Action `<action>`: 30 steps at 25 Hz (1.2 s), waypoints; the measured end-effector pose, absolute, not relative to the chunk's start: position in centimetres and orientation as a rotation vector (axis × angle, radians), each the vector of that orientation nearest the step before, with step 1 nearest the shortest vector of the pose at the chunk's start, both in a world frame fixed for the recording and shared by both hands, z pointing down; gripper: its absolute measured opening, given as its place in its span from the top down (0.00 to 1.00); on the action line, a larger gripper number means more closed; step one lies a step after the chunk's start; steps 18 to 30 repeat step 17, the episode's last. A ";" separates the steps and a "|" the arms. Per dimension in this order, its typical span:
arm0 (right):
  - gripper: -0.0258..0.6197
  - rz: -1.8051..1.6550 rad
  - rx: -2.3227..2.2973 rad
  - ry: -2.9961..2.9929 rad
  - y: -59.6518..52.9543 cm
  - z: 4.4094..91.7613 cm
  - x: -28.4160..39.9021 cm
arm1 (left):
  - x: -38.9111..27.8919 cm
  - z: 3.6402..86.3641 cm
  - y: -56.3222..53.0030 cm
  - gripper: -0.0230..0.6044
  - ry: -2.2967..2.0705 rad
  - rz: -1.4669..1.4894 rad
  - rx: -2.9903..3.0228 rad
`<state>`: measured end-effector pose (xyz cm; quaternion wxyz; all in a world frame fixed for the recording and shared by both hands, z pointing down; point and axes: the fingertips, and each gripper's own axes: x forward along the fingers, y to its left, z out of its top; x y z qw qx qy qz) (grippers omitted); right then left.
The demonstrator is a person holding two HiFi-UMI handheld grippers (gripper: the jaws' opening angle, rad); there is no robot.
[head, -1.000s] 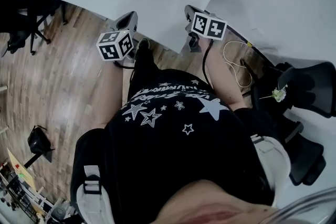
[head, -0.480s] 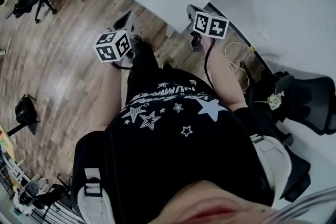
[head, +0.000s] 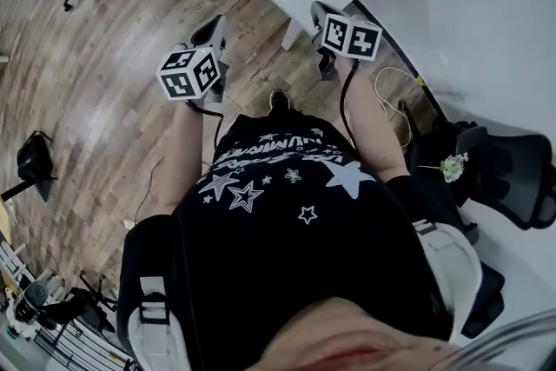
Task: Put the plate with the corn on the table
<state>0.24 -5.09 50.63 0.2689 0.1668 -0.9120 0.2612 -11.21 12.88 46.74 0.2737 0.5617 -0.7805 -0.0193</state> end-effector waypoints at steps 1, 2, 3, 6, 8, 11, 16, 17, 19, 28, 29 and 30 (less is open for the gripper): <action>0.95 0.700 0.449 -2.455 -4.4 50.6 0.3 | -11.0 46.7 13.6 0.95 -2.096 -0.055 1.511; 0.95 0.696 0.448 -2.450 -3.6 50.5 0.4 | -10.7 46.6 14.4 0.95 -2.093 -0.055 1.510; 0.95 0.692 0.447 -2.444 -2.8 50.4 0.6 | -10.5 46.6 15.2 0.95 -2.089 -0.055 1.507; 0.95 0.680 0.428 -2.443 -0.2 49.8 1.1 | -9.8 46.3 17.7 0.95 -2.081 -0.066 1.501; 0.95 0.667 0.420 -2.456 1.1 49.5 1.4 | -9.5 46.3 19.1 0.95 -2.084 -0.075 1.498; 0.95 0.662 0.427 -2.471 3.1 48.9 1.9 | -8.9 46.1 21.0 0.95 -2.086 -0.078 1.508; 0.95 0.643 0.414 -2.474 7.2 48.5 3.8 | -7.1 44.8 24.4 0.95 -2.112 -0.070 1.535; 0.95 0.639 0.413 -2.476 7.9 48.4 4.2 | -6.8 44.6 25.0 0.95 -2.119 -0.070 1.538; 0.95 0.639 0.413 -2.476 7.9 48.4 4.2 | -6.8 44.6 25.0 0.95 -2.119 -0.070 1.538; 0.95 0.639 0.413 -2.476 7.9 48.4 4.2 | -6.8 44.6 25.0 0.95 -2.119 -0.070 1.538; 0.95 0.639 0.413 -2.476 7.9 48.4 4.2 | -6.8 44.6 25.0 0.95 -2.119 -0.070 1.538; 0.95 0.639 0.413 -2.476 7.9 48.4 4.2 | -6.8 44.6 25.0 0.95 -2.119 -0.070 1.538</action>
